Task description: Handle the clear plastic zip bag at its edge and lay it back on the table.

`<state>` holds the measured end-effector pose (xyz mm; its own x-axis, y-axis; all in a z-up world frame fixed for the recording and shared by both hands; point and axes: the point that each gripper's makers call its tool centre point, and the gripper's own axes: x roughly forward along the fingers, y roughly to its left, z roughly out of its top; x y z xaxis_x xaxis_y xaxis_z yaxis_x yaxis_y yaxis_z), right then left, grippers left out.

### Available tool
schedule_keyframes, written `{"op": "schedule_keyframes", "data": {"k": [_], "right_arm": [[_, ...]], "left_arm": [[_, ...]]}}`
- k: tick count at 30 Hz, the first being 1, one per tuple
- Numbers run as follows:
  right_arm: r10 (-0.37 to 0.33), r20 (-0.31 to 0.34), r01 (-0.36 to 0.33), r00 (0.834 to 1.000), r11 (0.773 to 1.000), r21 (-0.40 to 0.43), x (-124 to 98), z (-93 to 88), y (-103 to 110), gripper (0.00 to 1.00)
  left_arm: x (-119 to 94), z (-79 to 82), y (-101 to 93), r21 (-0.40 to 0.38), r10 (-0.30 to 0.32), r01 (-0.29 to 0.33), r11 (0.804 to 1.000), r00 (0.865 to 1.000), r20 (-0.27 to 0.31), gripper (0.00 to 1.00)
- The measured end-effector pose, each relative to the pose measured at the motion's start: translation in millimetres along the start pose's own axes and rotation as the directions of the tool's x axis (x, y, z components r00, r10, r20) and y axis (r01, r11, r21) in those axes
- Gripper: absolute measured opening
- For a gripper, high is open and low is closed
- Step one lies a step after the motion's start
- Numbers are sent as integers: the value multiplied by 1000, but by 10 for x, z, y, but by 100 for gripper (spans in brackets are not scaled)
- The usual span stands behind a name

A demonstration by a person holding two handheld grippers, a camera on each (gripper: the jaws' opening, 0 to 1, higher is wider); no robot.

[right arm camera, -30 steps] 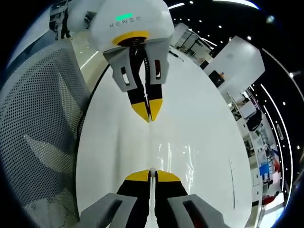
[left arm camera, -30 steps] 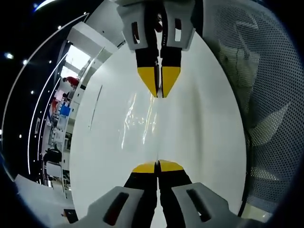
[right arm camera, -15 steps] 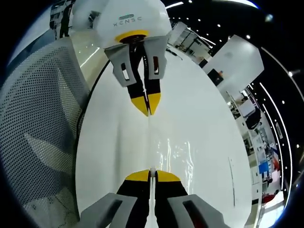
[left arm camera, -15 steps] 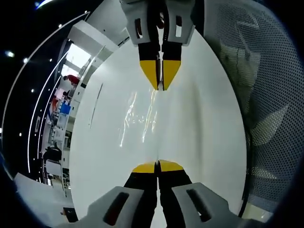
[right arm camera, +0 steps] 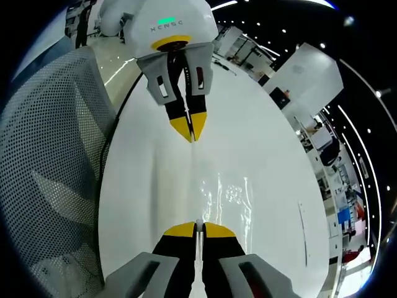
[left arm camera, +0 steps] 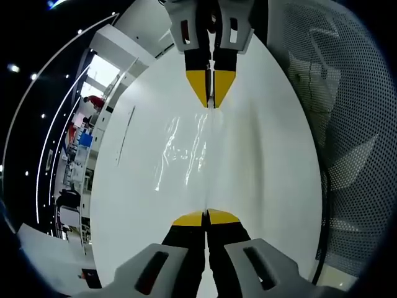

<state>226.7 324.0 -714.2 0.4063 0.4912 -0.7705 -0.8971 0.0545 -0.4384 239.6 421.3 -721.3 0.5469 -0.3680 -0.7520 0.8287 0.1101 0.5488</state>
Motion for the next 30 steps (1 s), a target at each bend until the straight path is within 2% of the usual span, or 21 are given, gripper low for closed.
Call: {"op": "schedule_keyframes", "data": {"k": [30], "right_arm": [[-6, -15, 6, 1000, 1000, 12, -34, -111, -13, 0]], "left_arm": [[5, -90, 13, -18, 6, -6, 1000, 1000, -14, 0]]}}
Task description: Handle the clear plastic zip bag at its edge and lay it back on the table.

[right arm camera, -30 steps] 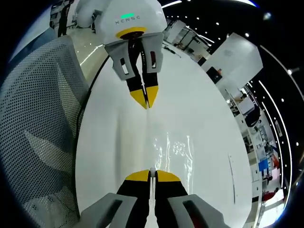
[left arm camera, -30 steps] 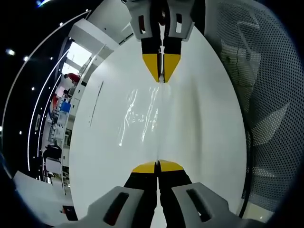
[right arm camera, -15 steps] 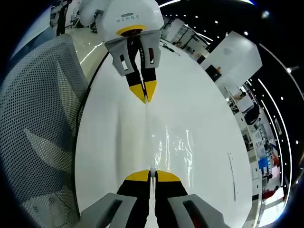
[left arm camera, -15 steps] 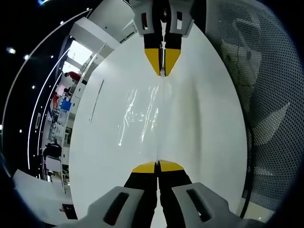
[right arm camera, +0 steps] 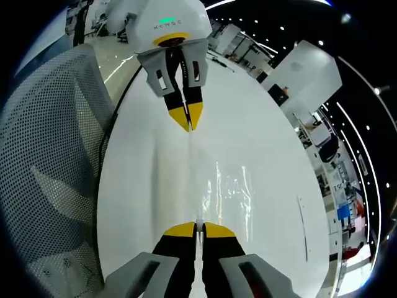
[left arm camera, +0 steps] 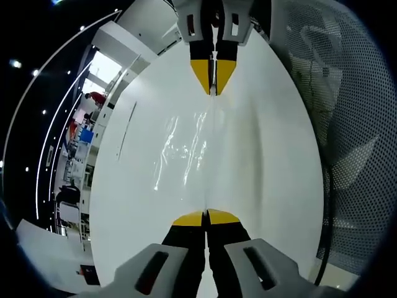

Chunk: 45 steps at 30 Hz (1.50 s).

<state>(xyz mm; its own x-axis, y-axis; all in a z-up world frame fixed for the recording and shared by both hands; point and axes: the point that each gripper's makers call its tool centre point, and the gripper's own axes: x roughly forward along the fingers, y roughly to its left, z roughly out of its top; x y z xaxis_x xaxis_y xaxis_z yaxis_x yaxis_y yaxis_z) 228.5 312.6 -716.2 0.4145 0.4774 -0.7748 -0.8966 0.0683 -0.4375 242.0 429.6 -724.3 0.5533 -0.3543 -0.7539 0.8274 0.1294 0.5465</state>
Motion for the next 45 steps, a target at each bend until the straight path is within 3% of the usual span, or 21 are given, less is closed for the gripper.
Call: {"op": "schedule_keyframes", "data": {"k": [21, 22, 24, 31, 45], "right_arm": [[-40, -2, 40, 999, 999, -16, -52, -29, -118, 0], [-47, 10, 47, 999, 999, 4, -73, -9, -144, 2], [-32, 93, 22, 995, 994, 108, -110, 133, -142, 7], [-66, 165, 39, 984, 986, 162, -194, 346, -313, 11], [12, 123, -24, 992, 995, 94, 115, 414, -167, 13]], "left_arm": [[5, 21, 106, -12, 33, -33, 999, 999, -11, 0], [8, 25, 113, -7, 35, -35, 999, 999, -11, 0], [20, 25, 112, -2, 35, -35, 999, 999, -11, 0], [18, 64, 95, 27, 31, -30, 999, 999, -9, 0], [-13, 95, 94, 22, 39, -38, 999, 999, -5, 0]]}}
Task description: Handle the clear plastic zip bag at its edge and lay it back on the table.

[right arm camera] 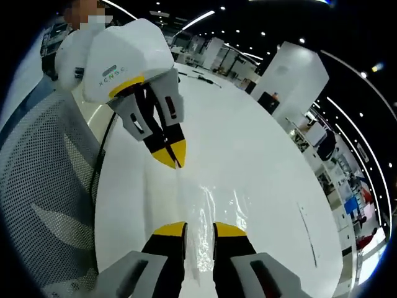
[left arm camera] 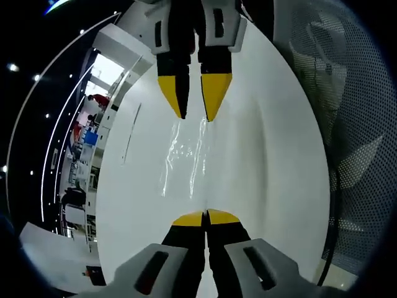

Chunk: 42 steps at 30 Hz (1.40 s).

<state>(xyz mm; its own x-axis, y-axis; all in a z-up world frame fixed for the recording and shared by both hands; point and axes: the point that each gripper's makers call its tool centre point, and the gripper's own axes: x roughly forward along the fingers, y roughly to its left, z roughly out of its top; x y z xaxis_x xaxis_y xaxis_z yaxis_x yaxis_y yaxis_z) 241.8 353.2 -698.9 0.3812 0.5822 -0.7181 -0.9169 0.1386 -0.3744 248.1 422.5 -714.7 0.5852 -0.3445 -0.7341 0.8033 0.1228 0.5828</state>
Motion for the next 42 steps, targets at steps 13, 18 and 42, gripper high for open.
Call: {"op": "schedule_keyframes", "data": {"k": [13, 18, 42], "right_arm": [[23, -46, -24, 999, 1000, -12, 119, -101, 86, 6], [29, -43, -30, 999, 1000, -6, 145, -110, 93, 0], [3, -48, 0, 999, 998, 55, 120, -106, 22, 0]], "left_arm": [[-31, -13, -43, -5, -2, 2, 1000, 1000, 1, 0], [-36, -10, -40, -5, 3, -3, 1000, 1000, 6, 0], [-256, 543, -108, 237, 81, -114, 965, 986, 145, 17]]}}
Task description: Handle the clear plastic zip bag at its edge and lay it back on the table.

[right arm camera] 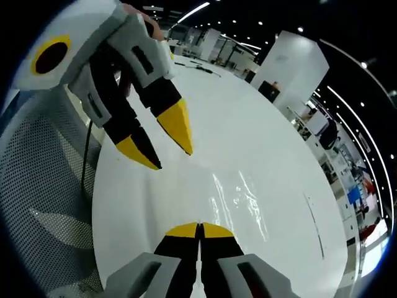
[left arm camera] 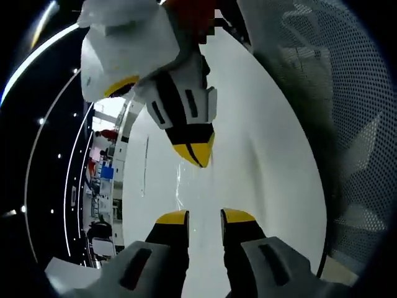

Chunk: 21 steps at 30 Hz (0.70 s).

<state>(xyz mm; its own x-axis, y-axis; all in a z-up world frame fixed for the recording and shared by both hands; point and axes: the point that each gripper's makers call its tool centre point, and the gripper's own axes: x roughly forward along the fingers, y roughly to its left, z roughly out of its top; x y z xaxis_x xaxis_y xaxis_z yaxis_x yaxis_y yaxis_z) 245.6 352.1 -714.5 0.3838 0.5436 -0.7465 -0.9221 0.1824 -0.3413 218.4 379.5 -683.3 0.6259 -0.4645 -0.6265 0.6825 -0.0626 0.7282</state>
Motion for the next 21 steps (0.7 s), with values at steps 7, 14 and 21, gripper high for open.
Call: {"op": "schedule_keyframes", "data": {"k": [7, 14, 21], "right_arm": [[-6, 6, 6, 1000, 1000, -1, -42, 41, -31, 0], [-14, 10, 14, 1000, 1000, 2, -62, 54, -66, 0], [-19, 10, 19, 1000, 1000, 4, -56, 53, -83, 0]], "left_arm": [[154, 157, -33, 19, -41, 41, 999, 999, 27, 15], [318, 154, 19, 29, -48, 48, 998, 999, 16, 11], [356, 127, 28, 30, -52, 51, 998, 999, 13, 0]]}}
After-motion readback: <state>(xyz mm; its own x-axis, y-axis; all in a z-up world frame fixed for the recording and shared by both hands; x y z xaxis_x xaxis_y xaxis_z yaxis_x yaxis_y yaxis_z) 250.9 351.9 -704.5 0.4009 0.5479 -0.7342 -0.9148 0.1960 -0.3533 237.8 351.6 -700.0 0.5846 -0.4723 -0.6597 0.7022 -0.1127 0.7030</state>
